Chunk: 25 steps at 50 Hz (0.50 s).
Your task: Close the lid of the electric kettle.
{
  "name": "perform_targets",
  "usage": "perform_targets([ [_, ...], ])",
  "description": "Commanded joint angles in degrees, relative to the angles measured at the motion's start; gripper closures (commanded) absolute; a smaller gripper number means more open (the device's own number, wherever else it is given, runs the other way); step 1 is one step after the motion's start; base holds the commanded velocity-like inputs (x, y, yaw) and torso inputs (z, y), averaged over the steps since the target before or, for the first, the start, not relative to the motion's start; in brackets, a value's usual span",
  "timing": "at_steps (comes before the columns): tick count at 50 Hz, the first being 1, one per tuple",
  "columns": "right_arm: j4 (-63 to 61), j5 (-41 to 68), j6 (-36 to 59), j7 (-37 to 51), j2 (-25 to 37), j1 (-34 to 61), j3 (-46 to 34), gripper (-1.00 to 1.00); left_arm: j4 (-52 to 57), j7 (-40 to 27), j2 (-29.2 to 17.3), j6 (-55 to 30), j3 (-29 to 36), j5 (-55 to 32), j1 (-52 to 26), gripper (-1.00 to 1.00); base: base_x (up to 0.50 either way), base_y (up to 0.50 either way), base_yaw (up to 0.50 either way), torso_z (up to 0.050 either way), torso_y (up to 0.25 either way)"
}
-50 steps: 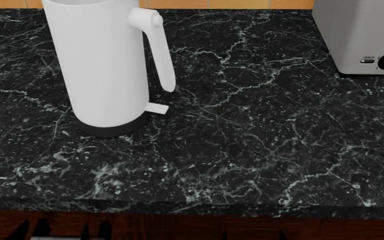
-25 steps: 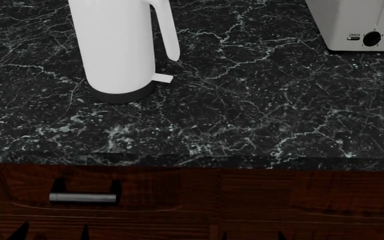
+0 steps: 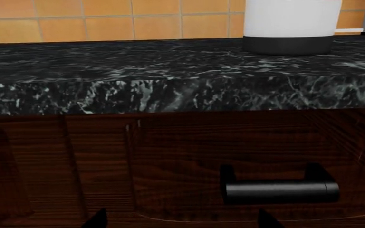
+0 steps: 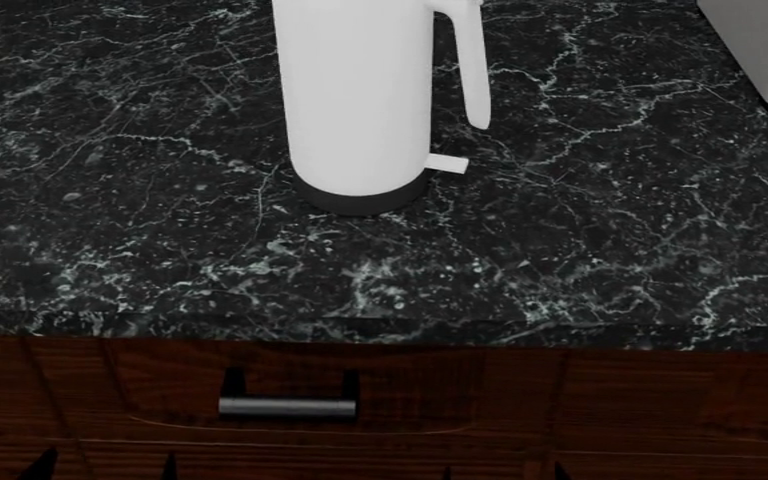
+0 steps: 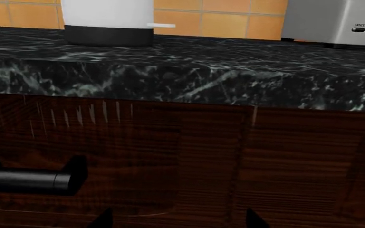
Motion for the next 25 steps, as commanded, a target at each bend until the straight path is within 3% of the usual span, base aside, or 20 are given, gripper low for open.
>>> perform_targets([
  [1,-0.1,1.1,0.6,0.7,0.4,0.0,-0.2,-1.00,0.3,-0.5,-0.3,-0.1,0.7,-0.5,0.2,-1.00,0.00,0.00,0.00,0.000,0.000],
  [15,-0.4,1.9,0.8,1.3,0.9,-0.1,-0.7,-1.00,1.3,-1.1,-0.6,-1.6,0.9,-2.2,0.2,-1.00,0.00,0.00,0.00,0.001,0.000],
  [25,-0.6,2.3,1.1,1.8,1.2,-0.1,-1.2,-1.00,1.1,-1.5,-1.1,-2.9,1.5,-2.6,0.0,-1.00,0.00,0.00,0.00,0.050,0.000],
])
